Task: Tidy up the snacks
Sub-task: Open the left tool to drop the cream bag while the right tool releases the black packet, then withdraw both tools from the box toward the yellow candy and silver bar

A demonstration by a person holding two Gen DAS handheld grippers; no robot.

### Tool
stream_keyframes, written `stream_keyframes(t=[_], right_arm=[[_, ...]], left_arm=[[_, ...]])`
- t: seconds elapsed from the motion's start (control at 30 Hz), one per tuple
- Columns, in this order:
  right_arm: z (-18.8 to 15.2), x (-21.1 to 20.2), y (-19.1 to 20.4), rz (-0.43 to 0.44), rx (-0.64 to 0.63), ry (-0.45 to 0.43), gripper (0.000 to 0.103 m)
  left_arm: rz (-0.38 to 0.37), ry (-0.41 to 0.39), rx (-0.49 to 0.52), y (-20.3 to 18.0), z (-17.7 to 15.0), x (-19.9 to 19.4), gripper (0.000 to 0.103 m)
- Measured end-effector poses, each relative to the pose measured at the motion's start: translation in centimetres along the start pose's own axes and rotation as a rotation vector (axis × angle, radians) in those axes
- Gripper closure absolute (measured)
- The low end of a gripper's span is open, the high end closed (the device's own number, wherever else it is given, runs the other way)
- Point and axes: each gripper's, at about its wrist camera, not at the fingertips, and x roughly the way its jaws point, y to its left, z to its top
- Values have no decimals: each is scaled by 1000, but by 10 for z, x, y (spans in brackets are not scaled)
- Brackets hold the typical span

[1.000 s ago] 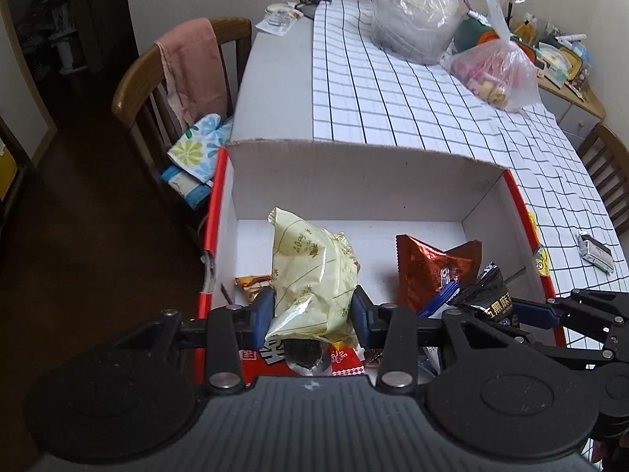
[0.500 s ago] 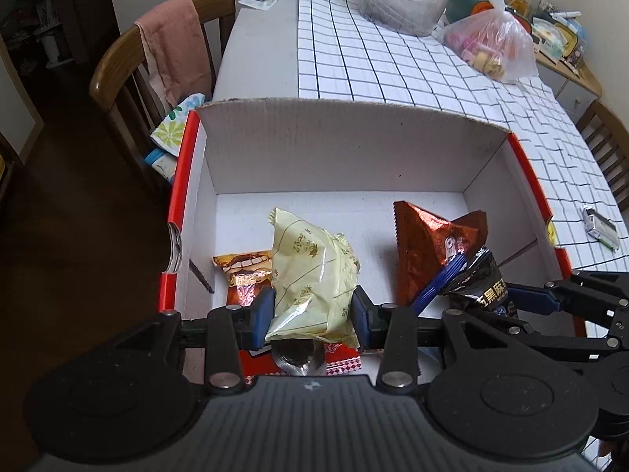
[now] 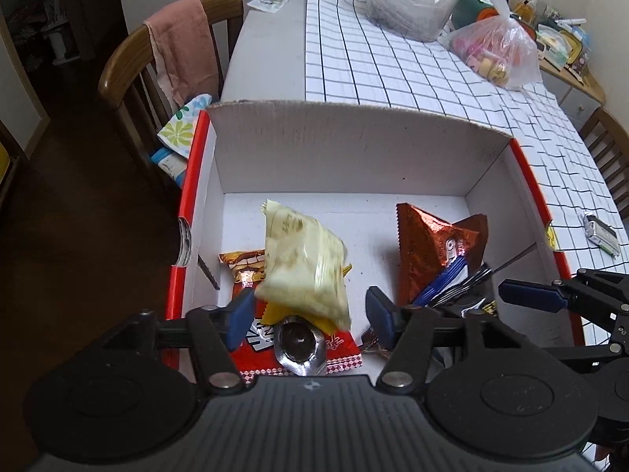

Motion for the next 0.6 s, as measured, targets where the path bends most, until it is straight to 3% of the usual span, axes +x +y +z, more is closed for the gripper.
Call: stream_keyframes(t=[0.27,0.6], right_arm=[[0,-27,0,21,1,-53,31],[-2,-75,-8,34,-15,-149,17]], left_arm=[[0,-53,13,-5,-2,-22,33],[-15,-153,56,-31,-8,-59,24]])
